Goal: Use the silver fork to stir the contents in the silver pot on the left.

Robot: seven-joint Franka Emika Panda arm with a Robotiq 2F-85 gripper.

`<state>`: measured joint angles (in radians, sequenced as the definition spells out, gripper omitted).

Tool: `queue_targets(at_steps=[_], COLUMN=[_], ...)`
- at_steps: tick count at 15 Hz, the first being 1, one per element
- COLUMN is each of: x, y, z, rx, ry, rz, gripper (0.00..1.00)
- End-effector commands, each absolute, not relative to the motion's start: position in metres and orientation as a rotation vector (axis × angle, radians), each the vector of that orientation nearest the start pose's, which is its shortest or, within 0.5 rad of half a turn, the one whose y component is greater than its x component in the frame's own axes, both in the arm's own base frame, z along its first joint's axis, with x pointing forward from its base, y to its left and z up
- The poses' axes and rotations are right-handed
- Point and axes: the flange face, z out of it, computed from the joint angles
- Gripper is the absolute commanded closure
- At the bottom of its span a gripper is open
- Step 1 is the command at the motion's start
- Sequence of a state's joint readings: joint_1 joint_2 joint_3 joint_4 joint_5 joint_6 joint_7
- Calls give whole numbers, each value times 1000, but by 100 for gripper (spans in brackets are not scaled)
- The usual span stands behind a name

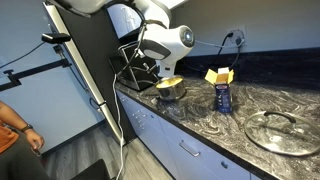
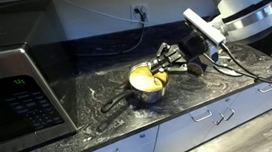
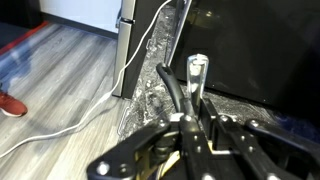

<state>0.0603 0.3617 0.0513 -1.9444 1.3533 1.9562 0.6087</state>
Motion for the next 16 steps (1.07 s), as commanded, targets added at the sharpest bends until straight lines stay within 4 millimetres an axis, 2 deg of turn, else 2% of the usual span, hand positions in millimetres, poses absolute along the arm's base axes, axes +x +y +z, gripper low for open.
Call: queue_targets(at_steps=[1,5,7,8,10,11,13,16], x=[569,558,552,567,563,569,585,598], y=[123,118,114,120,118,116,105,85], z=[336,351,355,346,349,339,336,336], rx=[-1803,-1952,-1941,-1938,-1942,-1955,-1991,-2128], ry=[1102,889,866,901,889,903,857,728], rz=[701,558,546,558,547,495,365,213], gripper=[96,96,96,86,86,96,96,96])
